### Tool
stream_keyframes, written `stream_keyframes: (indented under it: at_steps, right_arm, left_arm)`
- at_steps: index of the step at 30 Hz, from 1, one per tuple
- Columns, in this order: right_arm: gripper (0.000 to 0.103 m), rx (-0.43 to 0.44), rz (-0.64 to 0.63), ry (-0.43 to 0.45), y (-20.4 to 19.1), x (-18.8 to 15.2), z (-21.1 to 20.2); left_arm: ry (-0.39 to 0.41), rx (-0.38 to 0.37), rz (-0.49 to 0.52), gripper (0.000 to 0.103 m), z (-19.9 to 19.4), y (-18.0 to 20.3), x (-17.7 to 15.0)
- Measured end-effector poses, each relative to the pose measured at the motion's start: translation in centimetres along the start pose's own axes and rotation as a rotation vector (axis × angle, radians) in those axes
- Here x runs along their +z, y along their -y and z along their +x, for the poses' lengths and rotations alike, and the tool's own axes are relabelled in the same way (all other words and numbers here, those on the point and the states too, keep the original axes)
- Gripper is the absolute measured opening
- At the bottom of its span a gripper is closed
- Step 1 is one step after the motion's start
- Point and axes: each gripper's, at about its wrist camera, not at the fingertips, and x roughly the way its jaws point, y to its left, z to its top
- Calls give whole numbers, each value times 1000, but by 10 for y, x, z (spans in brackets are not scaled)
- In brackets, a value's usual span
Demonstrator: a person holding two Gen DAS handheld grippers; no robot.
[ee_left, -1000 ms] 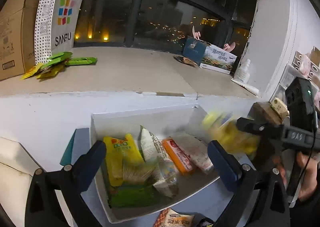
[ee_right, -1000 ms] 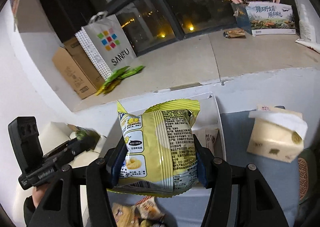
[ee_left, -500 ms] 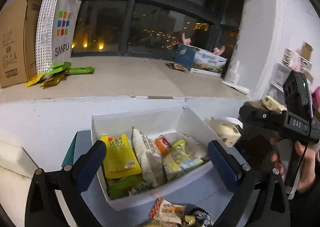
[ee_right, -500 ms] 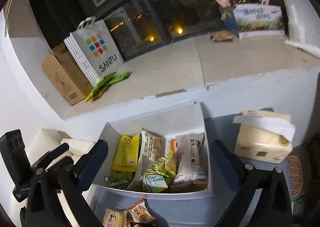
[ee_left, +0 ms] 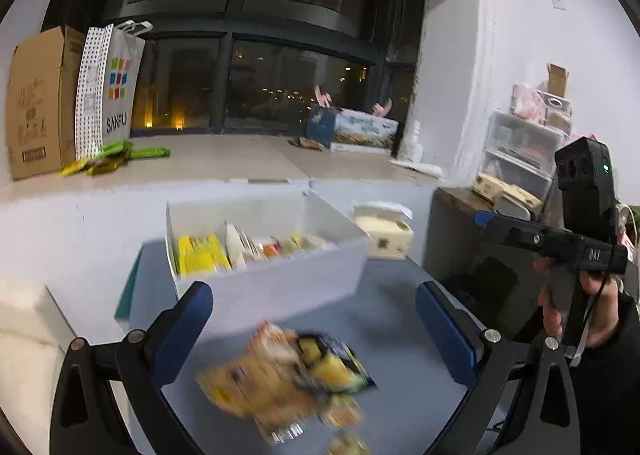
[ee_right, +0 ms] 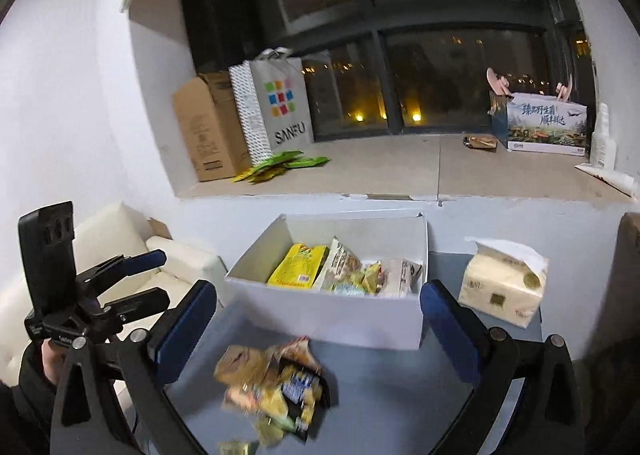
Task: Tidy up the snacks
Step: 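Drop the green pack and yellow bag into the white box, withdraw both grippers, then grasp the black potato-stick bag with the right gripper and lift it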
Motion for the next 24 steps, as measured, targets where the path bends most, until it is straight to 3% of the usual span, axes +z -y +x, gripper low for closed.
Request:
stream_keyframes:
  at_steps: [5, 10, 12, 14, 24]
  right_arm:
    - [103, 21, 56, -16, 5, -41, -36]
    - [103, -28, 71, 1, 1, -82, -65]
    - [103, -10, 99, -12, 2, -96, -66]
    - [103, -3, 113, -48, 2, -103, -60]
    - [103, -36, 157, -43, 8, -109, -52]
  left_arm:
    - [-13, 15, 13, 103, -23, 21, -40]
    - [-38, -1, -54, 103, -29, 18, -64]
    - [-47, 0, -70, 103, -29, 16, -68]
    - [-44, 15, -71, 103, -31, 16, -69]
    - [-26, 45, -91, 103, -36, 6, -72]
